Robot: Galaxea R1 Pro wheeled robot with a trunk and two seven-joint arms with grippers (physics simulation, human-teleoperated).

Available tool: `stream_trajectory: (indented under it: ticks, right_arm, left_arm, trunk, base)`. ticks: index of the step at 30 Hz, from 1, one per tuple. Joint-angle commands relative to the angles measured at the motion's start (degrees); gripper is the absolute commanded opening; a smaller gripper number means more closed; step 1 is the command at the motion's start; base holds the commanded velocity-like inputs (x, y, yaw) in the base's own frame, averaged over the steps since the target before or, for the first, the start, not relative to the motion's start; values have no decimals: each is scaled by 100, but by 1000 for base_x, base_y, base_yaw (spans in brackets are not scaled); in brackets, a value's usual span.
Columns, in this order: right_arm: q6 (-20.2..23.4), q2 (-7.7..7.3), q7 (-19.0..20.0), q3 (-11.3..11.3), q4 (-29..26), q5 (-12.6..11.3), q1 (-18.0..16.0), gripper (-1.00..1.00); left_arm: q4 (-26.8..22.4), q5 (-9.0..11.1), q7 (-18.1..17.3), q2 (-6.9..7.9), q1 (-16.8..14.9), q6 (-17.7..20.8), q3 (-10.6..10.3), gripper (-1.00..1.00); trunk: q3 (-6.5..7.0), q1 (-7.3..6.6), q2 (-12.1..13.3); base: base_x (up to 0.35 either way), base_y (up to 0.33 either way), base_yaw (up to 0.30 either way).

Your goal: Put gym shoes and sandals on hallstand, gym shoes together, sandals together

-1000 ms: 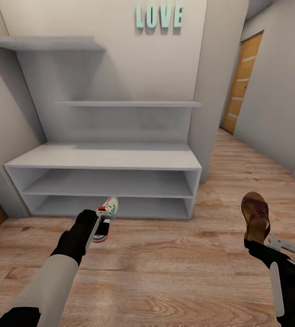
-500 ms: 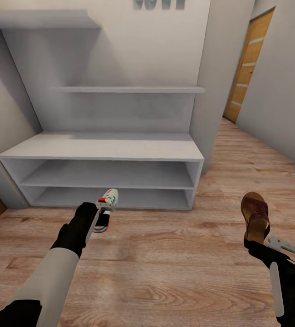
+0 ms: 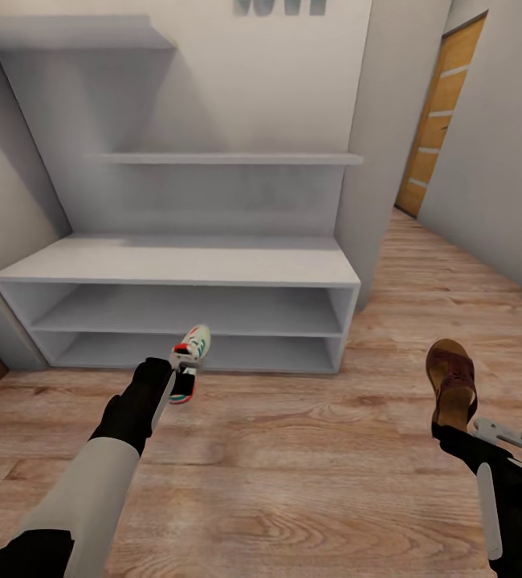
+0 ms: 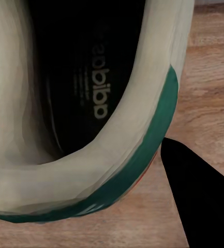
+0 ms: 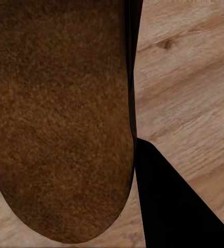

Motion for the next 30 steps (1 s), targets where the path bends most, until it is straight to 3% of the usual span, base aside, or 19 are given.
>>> stream_trajectory:
  ticks: [1,10,17,18,20,30]
  right_arm:
    - [32,2,-16,0,-5,-7,-4,-100]
    - [36,3,-16,3,-5,-3,-4,-100]
    - [35,2,-16,3,-5,-3,-4,-100]
    - [36,2,-16,3,-5,-2,-4,-100]
    - [37,2,-16,3,-5,-1,-4,-100]
    - [37,3,-16,3,-5,-2,-4,-100]
  left_arm:
    - [-6,-29,-21,-7,-3,-9,15,-100]
    - [-2,-31,-20,-10,-3,-158,8,-100]
    - [197,-34,-13,-22,6,-373,6,-100]
    - [731,-35,-11,-24,6,-1044,6,-100]
    - [926,-37,-6,-26,6,-1282,6,-100]
    - [978,-37,-4,-27,6,-1369,14,-100]
  trunk:
    - [-5,1,-2]
    - [-5,1,-2]
    - [-5,1,-2]
    - [-5,1,-2]
    - [-5,1,-2]
    - [-5,1,-2]
  base:
    - [236,-172,0]
    - [260,-206,0]
    - [57,-47,0]
    - [7,-6,0]
    - [3,-3,0]
    - [0,0,0]
